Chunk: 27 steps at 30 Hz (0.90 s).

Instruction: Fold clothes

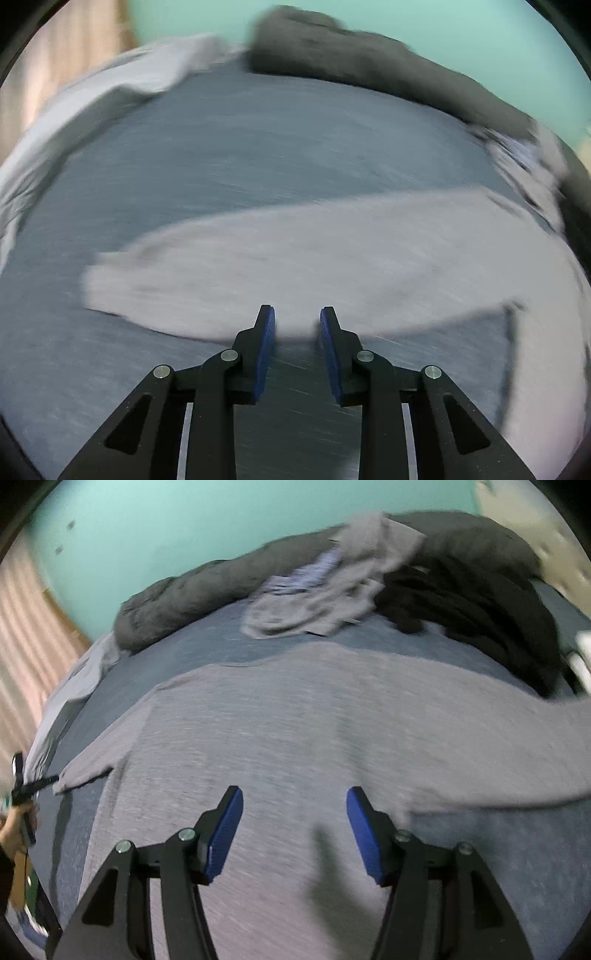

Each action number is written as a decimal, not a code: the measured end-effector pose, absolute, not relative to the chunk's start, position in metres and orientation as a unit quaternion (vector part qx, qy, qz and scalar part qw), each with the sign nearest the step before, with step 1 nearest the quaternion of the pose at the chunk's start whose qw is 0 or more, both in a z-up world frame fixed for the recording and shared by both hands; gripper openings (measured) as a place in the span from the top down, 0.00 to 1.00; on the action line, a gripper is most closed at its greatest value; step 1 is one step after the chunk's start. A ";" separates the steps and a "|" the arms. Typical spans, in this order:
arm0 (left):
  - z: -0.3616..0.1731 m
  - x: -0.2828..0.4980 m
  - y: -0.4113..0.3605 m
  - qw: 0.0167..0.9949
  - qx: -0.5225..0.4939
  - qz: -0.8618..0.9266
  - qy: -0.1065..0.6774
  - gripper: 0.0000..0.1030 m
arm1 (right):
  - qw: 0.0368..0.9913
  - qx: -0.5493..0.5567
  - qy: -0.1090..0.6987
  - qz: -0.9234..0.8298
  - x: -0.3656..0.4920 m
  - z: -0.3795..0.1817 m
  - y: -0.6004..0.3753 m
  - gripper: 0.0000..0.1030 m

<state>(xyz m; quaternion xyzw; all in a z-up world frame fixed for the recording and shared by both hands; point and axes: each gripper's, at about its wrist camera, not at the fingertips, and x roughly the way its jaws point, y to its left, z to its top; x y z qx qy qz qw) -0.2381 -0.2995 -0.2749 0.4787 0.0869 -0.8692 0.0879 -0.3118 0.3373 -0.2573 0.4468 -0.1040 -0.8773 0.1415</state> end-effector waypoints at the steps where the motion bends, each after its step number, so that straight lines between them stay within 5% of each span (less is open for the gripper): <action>1: -0.277 -0.237 -0.280 0.065 0.484 -0.869 0.086 0.73 | 0.133 0.452 -0.108 -0.875 -0.307 -0.259 0.347 0.42; 14: -0.303 -0.196 -0.141 -0.091 0.548 -0.828 0.073 0.72 | 0.078 0.490 -0.189 -0.848 -0.243 -0.277 0.436 0.42; 27: -0.302 -0.163 -0.106 -0.116 0.565 -0.815 0.050 0.64 | 0.073 0.495 -0.242 -0.832 -0.238 -0.298 0.436 0.42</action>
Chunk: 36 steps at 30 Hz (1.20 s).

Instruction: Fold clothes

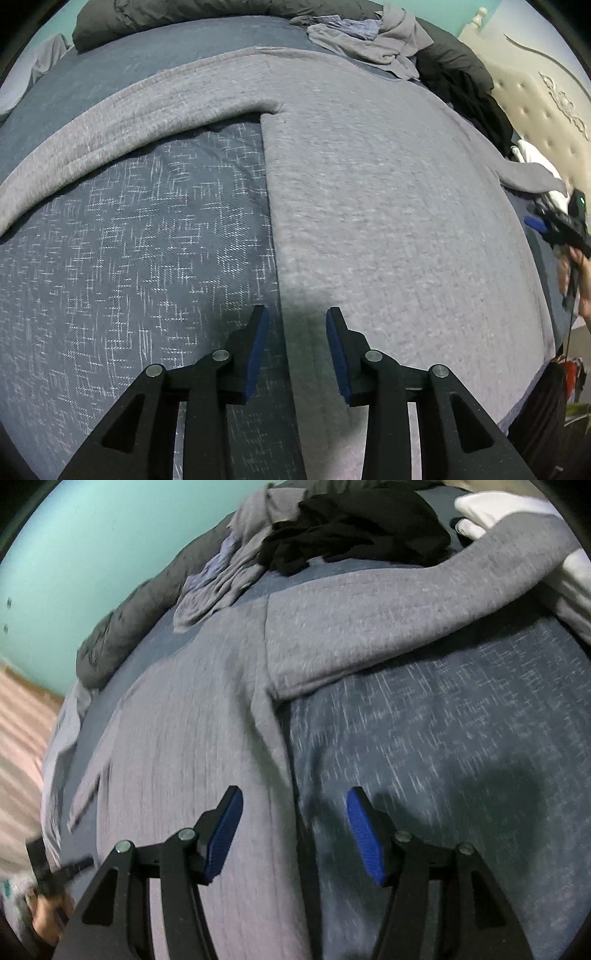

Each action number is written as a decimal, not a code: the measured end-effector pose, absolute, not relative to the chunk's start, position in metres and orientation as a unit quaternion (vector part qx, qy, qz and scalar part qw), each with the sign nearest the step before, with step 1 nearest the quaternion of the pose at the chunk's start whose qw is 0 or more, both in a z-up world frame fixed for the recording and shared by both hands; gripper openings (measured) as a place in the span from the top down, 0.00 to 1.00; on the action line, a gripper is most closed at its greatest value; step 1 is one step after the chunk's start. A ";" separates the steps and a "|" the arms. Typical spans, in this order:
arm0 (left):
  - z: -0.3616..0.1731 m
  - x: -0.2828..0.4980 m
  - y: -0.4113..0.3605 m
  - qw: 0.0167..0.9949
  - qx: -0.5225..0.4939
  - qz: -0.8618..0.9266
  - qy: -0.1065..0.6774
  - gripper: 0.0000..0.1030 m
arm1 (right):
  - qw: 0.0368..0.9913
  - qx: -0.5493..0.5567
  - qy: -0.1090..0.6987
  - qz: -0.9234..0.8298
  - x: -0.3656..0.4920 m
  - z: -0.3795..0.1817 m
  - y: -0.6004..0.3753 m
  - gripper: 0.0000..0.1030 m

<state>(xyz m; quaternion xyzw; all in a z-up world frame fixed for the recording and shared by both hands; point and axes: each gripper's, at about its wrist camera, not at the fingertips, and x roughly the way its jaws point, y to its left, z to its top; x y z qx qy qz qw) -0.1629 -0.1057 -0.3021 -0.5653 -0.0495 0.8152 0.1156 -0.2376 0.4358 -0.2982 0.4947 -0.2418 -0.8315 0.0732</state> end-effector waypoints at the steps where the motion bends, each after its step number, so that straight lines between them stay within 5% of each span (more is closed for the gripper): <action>1: -0.301 -0.163 -0.105 0.116 -0.565 0.816 -0.048 0.63 | 0.073 0.492 -0.254 -0.829 -0.244 -0.301 0.437 0.42; 8: -0.303 -0.165 -0.106 0.115 -0.565 0.816 -0.049 0.60 | 0.075 0.497 -0.250 -0.827 -0.290 -0.320 0.426 0.57; 11: -0.308 -0.173 -0.109 0.114 -0.566 0.815 -0.053 0.59 | 0.078 0.502 -0.250 -0.824 -0.303 -0.331 0.423 0.73; 13: -0.309 -0.176 -0.110 0.114 -0.567 0.814 -0.055 0.59 | 0.086 0.503 -0.250 -0.823 -0.309 -0.335 0.422 0.93; 15: -0.310 -0.176 -0.112 0.114 -0.568 0.813 -0.056 0.59 | 0.096 0.500 -0.244 -0.825 -0.311 -0.336 0.420 0.97; 24: -0.313 -0.177 -0.109 0.115 -0.570 0.811 -0.062 0.59 | 0.050 0.491 -0.169 -0.853 -0.320 -0.323 0.437 1.00; 30: -0.306 -0.172 -0.105 0.120 -0.566 0.813 -0.061 0.58 | 0.067 0.478 -0.214 -0.850 -0.305 -0.313 0.452 0.98; 32: -0.302 -0.166 -0.105 0.124 -0.567 0.812 -0.061 0.56 | 0.093 0.491 -0.237 -0.833 -0.290 -0.310 0.452 0.92; 34: -0.298 -0.158 -0.105 0.127 -0.569 0.811 -0.061 0.56 | 0.114 0.502 -0.228 -0.827 -0.271 -0.304 0.447 0.69; 36: -0.294 -0.148 -0.108 0.130 -0.571 0.808 -0.063 0.56 | 0.135 0.512 -0.218 -0.820 -0.253 -0.297 0.441 0.66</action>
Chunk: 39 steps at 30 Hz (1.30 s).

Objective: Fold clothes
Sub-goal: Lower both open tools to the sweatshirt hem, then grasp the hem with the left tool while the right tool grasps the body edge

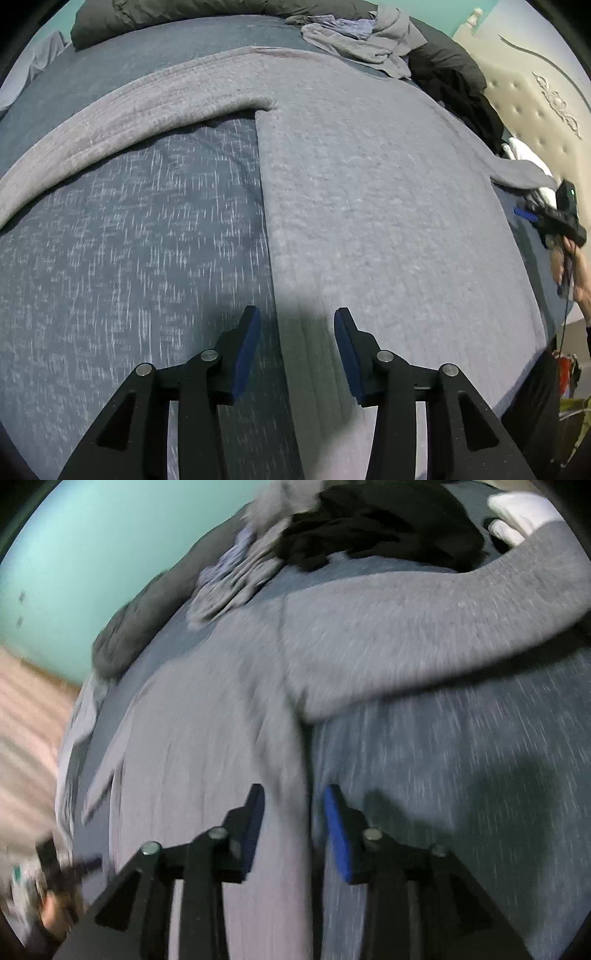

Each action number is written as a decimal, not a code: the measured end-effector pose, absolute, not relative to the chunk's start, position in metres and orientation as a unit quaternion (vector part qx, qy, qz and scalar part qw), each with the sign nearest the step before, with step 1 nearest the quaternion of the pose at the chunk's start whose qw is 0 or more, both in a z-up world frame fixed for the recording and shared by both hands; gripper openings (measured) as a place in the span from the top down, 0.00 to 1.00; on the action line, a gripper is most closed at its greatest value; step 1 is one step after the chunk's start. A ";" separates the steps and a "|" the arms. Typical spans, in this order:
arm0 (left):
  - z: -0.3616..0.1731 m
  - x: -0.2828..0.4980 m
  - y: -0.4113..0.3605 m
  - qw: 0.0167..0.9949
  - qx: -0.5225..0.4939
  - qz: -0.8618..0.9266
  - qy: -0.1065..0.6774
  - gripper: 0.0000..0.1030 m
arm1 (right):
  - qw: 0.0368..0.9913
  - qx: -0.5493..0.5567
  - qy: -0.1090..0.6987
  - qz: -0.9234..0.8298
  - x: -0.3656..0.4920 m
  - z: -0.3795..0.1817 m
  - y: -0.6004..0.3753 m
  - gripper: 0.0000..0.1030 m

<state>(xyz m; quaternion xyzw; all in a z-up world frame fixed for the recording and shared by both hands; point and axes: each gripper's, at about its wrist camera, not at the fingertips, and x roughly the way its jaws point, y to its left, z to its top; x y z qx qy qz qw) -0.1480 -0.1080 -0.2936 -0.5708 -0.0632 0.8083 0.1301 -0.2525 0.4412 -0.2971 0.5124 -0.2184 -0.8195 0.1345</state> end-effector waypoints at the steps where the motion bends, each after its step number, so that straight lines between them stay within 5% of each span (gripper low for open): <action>1: -0.292 -0.142 -0.110 0.131 -0.572 0.807 -0.066 0.56 | 0.144 0.521 -0.213 -0.814 -0.242 -0.296 0.439 0.66; 5: -0.293 -0.117 -0.112 0.134 -0.594 0.791 -0.065 0.47 | 0.171 0.562 -0.203 -0.784 -0.185 -0.293 0.438 0.66; 21: -0.326 -0.039 -0.119 0.130 -0.645 0.746 -0.108 0.48 | 0.190 0.627 -0.172 -0.735 -0.054 -0.305 0.418 0.59; 25: -0.334 -0.028 -0.112 0.149 -0.650 0.738 -0.107 0.85 | 0.186 0.641 -0.169 -0.725 -0.041 -0.316 0.412 0.59; 28: -0.330 -0.024 -0.110 0.154 -0.641 0.745 -0.099 0.95 | 0.182 0.637 -0.174 -0.729 -0.034 -0.321 0.409 0.60; 29: -0.327 -0.023 -0.109 0.155 -0.636 0.750 -0.098 0.95 | 0.183 0.633 -0.174 -0.732 -0.030 -0.320 0.409 0.62; 31: -0.318 -0.021 -0.108 0.160 -0.626 0.758 -0.091 0.96 | 0.192 0.628 -0.182 -0.732 -0.026 -0.316 0.408 0.91; 39: -0.296 -0.013 -0.113 0.168 -0.610 0.771 -0.071 0.97 | 0.210 0.605 -0.155 -0.753 -0.013 -0.274 0.400 0.95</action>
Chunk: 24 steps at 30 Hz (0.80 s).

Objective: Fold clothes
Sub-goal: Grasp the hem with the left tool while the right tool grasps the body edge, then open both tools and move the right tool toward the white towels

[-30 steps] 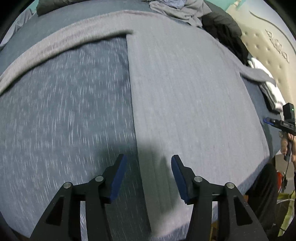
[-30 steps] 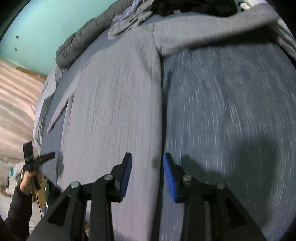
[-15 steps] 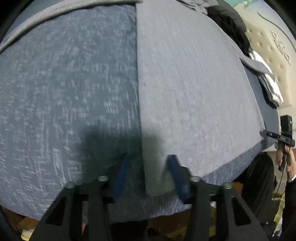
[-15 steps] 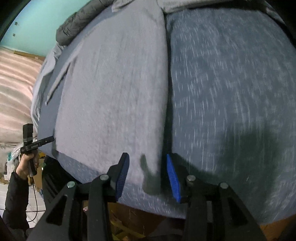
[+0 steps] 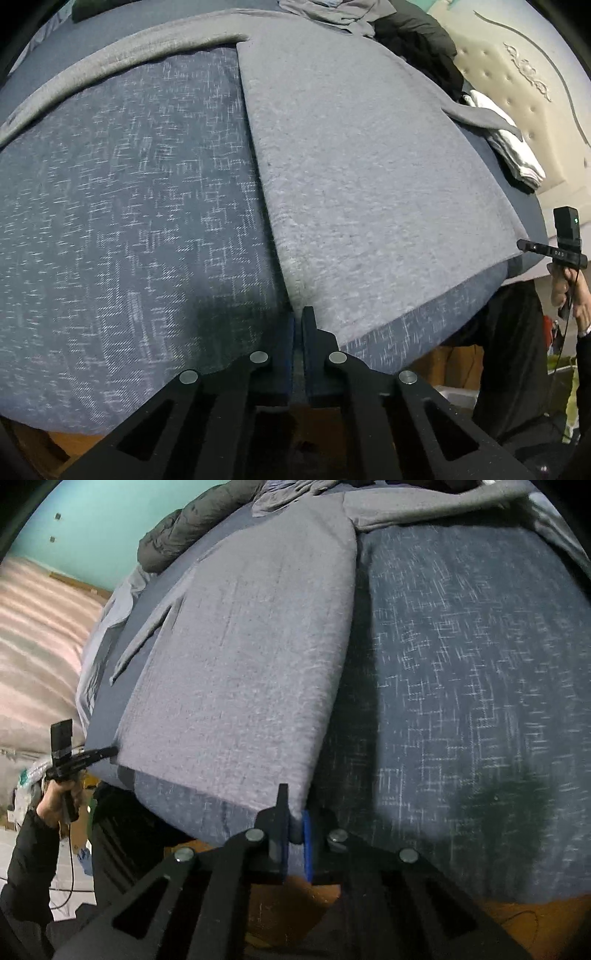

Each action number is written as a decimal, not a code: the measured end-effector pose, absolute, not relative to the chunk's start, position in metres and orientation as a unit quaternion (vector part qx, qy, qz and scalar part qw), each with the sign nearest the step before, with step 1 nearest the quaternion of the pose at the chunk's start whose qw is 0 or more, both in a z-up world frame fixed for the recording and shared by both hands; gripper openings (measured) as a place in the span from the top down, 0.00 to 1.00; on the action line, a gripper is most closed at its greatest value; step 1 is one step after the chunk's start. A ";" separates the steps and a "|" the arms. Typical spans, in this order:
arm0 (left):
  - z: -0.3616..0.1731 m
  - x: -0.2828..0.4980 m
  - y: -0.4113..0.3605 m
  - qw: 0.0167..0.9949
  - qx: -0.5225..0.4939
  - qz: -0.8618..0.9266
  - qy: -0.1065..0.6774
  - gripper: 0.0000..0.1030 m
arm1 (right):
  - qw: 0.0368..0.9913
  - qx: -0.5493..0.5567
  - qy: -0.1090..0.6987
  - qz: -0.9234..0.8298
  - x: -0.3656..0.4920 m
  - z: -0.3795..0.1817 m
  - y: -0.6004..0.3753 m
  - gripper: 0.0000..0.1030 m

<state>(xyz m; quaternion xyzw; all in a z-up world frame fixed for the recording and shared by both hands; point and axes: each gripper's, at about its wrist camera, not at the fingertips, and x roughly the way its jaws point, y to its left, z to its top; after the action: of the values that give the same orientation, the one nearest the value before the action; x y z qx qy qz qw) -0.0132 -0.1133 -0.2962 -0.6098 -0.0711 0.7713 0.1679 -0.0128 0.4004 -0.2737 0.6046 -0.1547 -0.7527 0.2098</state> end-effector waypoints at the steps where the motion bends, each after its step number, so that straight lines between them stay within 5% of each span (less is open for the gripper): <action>1: -0.297 -0.013 -0.116 0.165 -0.610 0.772 -0.071 0.97 | 0.208 0.609 -0.151 -0.751 -0.011 -0.275 0.400 0.95; 13: -0.307 -0.013 -0.115 0.147 -0.615 0.771 -0.074 0.92 | 0.178 0.654 -0.116 -0.726 -0.004 -0.312 0.390 0.89; 16: -0.295 -0.017 -0.119 0.132 -0.601 0.786 -0.065 0.90 | 0.170 0.650 -0.129 -0.729 -0.006 -0.302 0.405 0.72; 24: -0.258 -0.045 -0.110 0.105 -0.555 0.823 -0.057 0.72 | 0.120 0.532 -0.170 -0.821 -0.046 -0.211 0.488 0.70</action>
<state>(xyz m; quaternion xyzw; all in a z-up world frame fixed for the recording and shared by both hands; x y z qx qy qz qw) -0.0445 -0.1103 -0.2584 -0.5550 -0.0575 0.8232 0.1045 -0.0464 0.4884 -0.2112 0.5317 -0.1697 -0.8211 0.1196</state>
